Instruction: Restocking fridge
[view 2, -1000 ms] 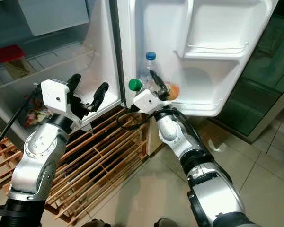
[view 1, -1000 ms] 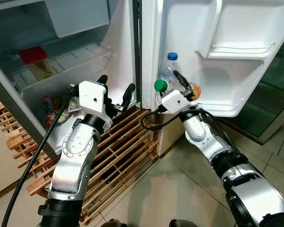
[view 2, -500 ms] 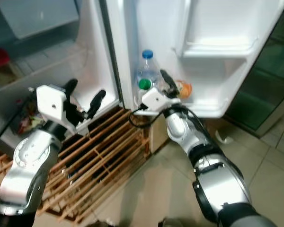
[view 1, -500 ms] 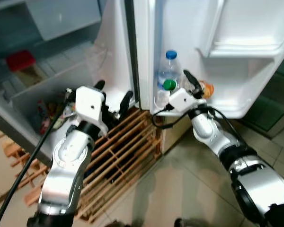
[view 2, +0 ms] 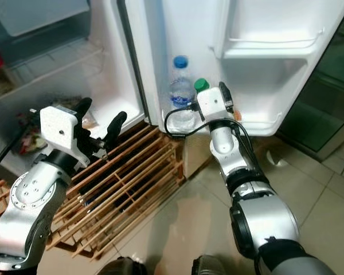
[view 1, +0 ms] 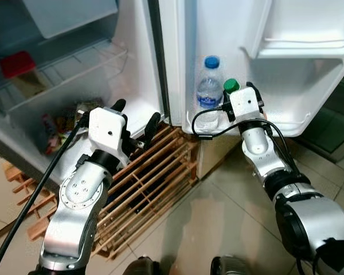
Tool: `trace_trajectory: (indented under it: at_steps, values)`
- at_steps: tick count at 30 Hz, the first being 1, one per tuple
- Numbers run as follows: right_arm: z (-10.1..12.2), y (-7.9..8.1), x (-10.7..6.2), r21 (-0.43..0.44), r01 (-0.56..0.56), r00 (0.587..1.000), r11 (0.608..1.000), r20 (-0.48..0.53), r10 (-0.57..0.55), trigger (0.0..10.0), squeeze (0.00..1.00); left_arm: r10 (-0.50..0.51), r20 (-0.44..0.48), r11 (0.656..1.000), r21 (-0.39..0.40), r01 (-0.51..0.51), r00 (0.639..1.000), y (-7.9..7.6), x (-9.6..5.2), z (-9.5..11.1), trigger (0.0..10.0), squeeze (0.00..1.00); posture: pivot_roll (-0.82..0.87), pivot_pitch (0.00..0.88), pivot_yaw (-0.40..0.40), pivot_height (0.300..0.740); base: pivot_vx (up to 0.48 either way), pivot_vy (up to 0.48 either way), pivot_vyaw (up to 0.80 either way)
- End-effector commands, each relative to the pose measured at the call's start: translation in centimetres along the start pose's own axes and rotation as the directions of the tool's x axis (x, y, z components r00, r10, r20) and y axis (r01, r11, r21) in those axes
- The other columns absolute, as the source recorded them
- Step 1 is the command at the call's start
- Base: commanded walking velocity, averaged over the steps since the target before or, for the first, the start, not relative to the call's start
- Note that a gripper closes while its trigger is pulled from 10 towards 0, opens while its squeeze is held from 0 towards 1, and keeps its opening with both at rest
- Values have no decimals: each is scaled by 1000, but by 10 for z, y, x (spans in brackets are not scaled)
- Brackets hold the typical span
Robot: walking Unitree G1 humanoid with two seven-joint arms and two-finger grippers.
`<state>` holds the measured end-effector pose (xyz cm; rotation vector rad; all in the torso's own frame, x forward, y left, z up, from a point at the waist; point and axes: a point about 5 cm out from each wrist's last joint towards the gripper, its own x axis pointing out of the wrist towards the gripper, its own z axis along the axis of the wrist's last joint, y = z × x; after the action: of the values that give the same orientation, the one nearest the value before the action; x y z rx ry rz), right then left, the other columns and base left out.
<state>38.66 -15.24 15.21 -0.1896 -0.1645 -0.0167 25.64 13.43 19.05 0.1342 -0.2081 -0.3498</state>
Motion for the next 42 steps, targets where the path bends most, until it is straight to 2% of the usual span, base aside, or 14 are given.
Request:
trace_trajectory:
  at_steps: [1, 4, 5, 6, 9, 11, 12, 13, 15, 21, 24, 31, 34, 42]
  values:
    - [-21, -4, -5, 220, 55, 986, 974, -164, -19, 0, 0, -2, -6, 1000, 18, 2, 1000, 1, -2, 2, 10000, 0, 145, 137, 119, 740, 0, 0, 0]
    - [-21, -6, -4, 313, 80, 982, 946, -186, -22, 0, 0, -4, -9, 1000, 19, 4, 1000, 1, -2, 2, 10000, 0, 139, 136, 117, 740, 0, 0, 0]
    - [-18, -10, -1, 408, 107, 981, 907, -190, -30, 0, 0, -3, -15, 1000, 16, 4, 1000, 0, -1, 1, 10000, 0, 135, 134, 115, 740, 0, 0, 0]
    - [-18, -10, -1, 408, 107, 981, 907, -190, -30, 0, 0, -3, -15, 1000, 16, 4, 1000, 0, -1, 1, 10000, 0, 135, 134, 115, 740, 0, 0, 0]
    - [-18, -13, 2, 518, 124, 979, 846, -205, -18, 0, 0, -4, -23, 1000, 11, 4, 1000, -1, -1, 0, 10000, 0, 132, 132, 114, 740, 0, 0, 0]
    - [-22, -16, 0, 533, 133, 974, 835, -227, -10, 0, 0, -5, -25, 1000, 9, 5, 1000, -2, 0, 0, 10000, 0, 129, 129, 110, 740, 0, 0, 0]
    - [-25, -16, -1, 538, 131, 971, 833, -241, 3, 6941, 0, -5, -27, 1000, 7, 5, 1000, -2, 0, -1, 10000, 0, 128, 127, 108, 740, 0, 0, 0]
    - [-27, -17, -2, 538, 137, 968, 832, -253, 4, 10000, 1000, -5, -29, 1000, 6, 5, 1000, -2, 1, -2, 10000, 0, 127, 125, 106, 740, 0, 0, 0]
    - [-28, -17, -3, 535, 132, 967, 834, -255, 11, 10000, 1000, -2, -30, 1000, 5, 3, 1000, -2, 1, -2, 10000, 0, 126, 124, 104, 740, 0, 0, 0]
    - [-21, -11, 0, 352, 50, 972, 935, -231, 35, 10000, 1000, 20, -45, 1000, -6, -20, 999, -3, 4, -7, 10000, 0, 103, 108, 75, 740, 0, 0, 0]
    - [-18, -7, 1, 305, 17, 975, 952, -217, 53, 10000, 1000, 29, -37, 999, -11, -30, 999, -4, 8, -7, 10000, 0, 88, 96, 60, 740, 0, 0, 0]
    - [-22, -2, -1, 303, 19, 967, 953, -249, 59, 10000, 1000, 35, -18, 999, -21, -35, 999, -8, 15, -8, 10000, 0, 60, 63, 37, 740, 0, 0, 0]
    - [-27, -12, -4, 298, 123, 958, 947, -285, -34, 10000, 1000, 34, 0, 999, -13, -34, 999, -8, 25, -10, 10000, 0, 35, 9, 14, 740, 0, 0, 0]
    - [-7, -23, -2, 271, 179, 978, 946, -153, -141, 10000, 1000, 30, 33, 1000, 1, -30, 999, -6, 46, -8, 10000, 0, -10, 0, 26, 740, 0, 0, 0]
